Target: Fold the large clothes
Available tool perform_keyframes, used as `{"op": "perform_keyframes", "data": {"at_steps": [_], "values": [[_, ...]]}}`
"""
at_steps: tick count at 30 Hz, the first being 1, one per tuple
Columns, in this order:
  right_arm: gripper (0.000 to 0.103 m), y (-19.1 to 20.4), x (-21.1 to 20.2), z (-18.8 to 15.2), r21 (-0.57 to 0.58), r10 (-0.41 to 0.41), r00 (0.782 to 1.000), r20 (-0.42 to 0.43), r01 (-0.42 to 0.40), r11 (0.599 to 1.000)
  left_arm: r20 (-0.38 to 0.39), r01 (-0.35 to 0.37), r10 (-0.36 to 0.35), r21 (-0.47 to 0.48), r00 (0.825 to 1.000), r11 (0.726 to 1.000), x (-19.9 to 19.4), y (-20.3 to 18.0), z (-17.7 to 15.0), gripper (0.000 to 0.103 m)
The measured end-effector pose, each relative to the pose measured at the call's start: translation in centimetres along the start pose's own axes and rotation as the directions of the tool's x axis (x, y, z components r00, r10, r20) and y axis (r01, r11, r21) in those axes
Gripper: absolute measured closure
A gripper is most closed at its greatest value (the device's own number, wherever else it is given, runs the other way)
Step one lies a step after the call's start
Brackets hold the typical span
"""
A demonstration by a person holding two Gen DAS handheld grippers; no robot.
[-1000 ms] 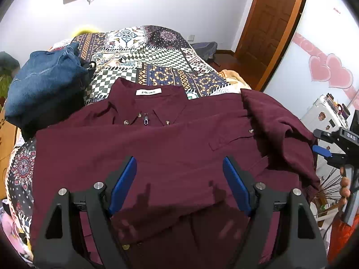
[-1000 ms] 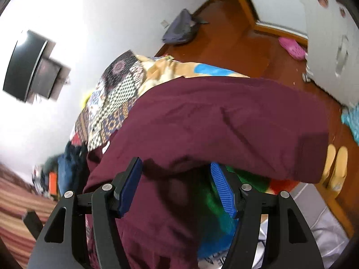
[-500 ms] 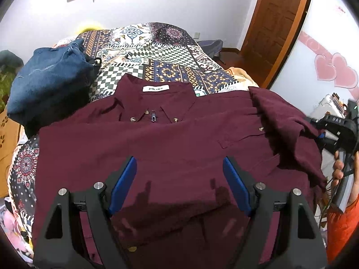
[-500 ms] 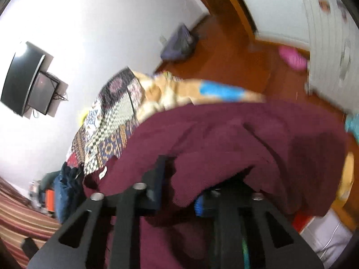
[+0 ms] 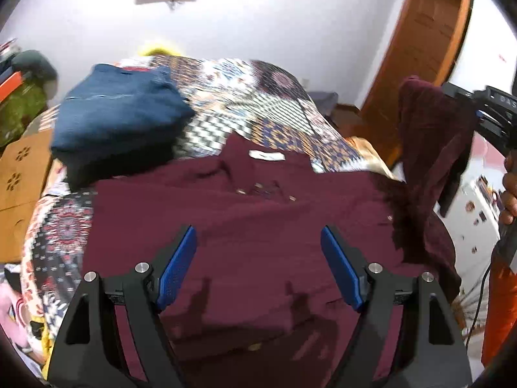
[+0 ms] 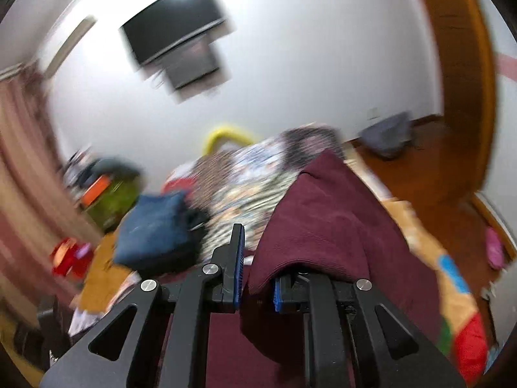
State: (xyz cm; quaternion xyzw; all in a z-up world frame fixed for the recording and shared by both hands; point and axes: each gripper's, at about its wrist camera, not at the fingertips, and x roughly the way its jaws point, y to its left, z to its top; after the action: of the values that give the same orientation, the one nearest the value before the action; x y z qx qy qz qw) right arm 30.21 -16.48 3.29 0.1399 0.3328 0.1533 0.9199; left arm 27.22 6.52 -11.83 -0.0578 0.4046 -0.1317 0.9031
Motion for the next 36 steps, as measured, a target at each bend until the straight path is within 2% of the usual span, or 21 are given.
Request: {"op": "perform_keyframes", "data": {"at_steps": [3,5,8,9,10,12,13,15,16,17,20,22,24,27,30,31,34,36], "values": [[0.090,3.4,4.6,-2.0,-0.053,0.053,0.990,-0.134,-0.061,0.997,0.028,-0.042,0.043,-0.035,0.999,0.999,-1.7,2.5,-0.3,0.025],[0.090,4.8,7.6,-4.0,-0.062,0.086,0.965,-0.247,-0.104,0.993,0.031,-0.068,0.071,-0.065,0.997,0.996,-2.4,4.2,-0.6,0.024],[0.086,5.8,11.3,-7.7,-0.052,0.107,0.901,-0.421,-0.142,0.989,0.013,-0.096,0.098,-0.111,0.995,0.989,-3.0,6.7,-1.6,0.024],[0.086,5.9,12.4,-8.7,-0.043,0.114,0.872,-0.475,-0.153,0.987,0.006,-0.104,0.106,-0.122,0.994,0.987,-3.1,7.3,-1.9,0.024],[0.086,5.8,12.8,-9.3,-0.034,0.119,0.853,-0.508,-0.158,0.987,-0.004,-0.115,0.115,-0.133,0.993,0.984,-3.1,7.9,-2.3,0.024],[0.086,5.6,13.9,-11.4,-0.017,0.114,0.796,-0.595,-0.154,0.988,-0.019,-0.126,0.124,-0.146,0.992,0.981,-2.8,8.7,-2.8,0.024],[0.086,5.5,14.0,-12.0,-0.010,0.118,0.775,-0.621,-0.158,0.987,-0.027,-0.130,0.128,-0.152,0.991,0.980,-2.6,9.0,-3.0,0.024],[0.083,5.4,13.6,-12.3,-0.010,0.119,0.759,-0.641,-0.164,0.986,-0.038,-0.136,0.132,-0.158,0.991,0.978,-2.3,9.3,-3.2,0.024],[0.078,5.6,13.2,-12.3,-0.024,0.111,0.760,-0.641,-0.164,0.986,-0.043,-0.138,0.133,-0.159,0.990,0.978,-2.1,9.2,-3.3,0.024],[0.076,5.8,12.5,-12.1,-0.043,0.104,0.770,-0.630,-0.168,0.985,-0.048,-0.138,0.132,-0.158,0.990,0.978,-1.8,9.1,-3.3,0.024],[0.065,5.7,10.1,-10.2,-0.119,0.075,0.827,-0.557,-0.168,0.979,-0.052,-0.134,0.128,-0.142,0.990,0.981,-1.2,8.4,-2.8,0.024],[0.051,5.2,8.7,-9.1,-0.155,0.051,0.866,-0.497,-0.146,0.977,-0.050,-0.134,0.129,-0.108,0.990,0.985,-0.6,7.2,-2.1,0.024],[0.044,3.9,6.1,-8.0,-0.184,0.018,0.911,-0.411,-0.102,0.978,-0.044,-0.130,0.128,-0.067,0.991,0.989,-0.1,5.7,-1.4,0.024],[0.040,2.0,4.1,-7.1,-0.212,-0.058,0.945,-0.323,-0.013,0.977,-0.040,-0.123,0.123,-0.001,0.992,0.992,0.8,3.5,-0.4,0.024],[0.036,-0.8,2.5,-6.8,-0.215,-0.143,0.952,-0.270,0.085,0.973,-0.050,-0.120,0.125,0.088,0.991,0.989,2.1,0.7,0.4,0.021],[0.035,-1.7,2.1,-6.9,-0.212,-0.171,0.951,-0.259,0.116,0.970,-0.057,-0.120,0.128,0.128,0.990,0.984,2.7,-0.4,0.5,0.018],[0.035,-4.8,1.1,-7.8,-0.184,-0.244,0.935,-0.259,0.200,0.962,-0.083,-0.122,0.145,0.238,0.986,0.963,4.7,-3.1,0.2,0.011],[0.035,-6.6,0.7,-8.5,-0.162,-0.279,0.921,-0.273,0.242,0.957,-0.115,-0.133,0.174,0.301,0.978,0.944,6.3,-4.3,-0.3,0.011]]}}
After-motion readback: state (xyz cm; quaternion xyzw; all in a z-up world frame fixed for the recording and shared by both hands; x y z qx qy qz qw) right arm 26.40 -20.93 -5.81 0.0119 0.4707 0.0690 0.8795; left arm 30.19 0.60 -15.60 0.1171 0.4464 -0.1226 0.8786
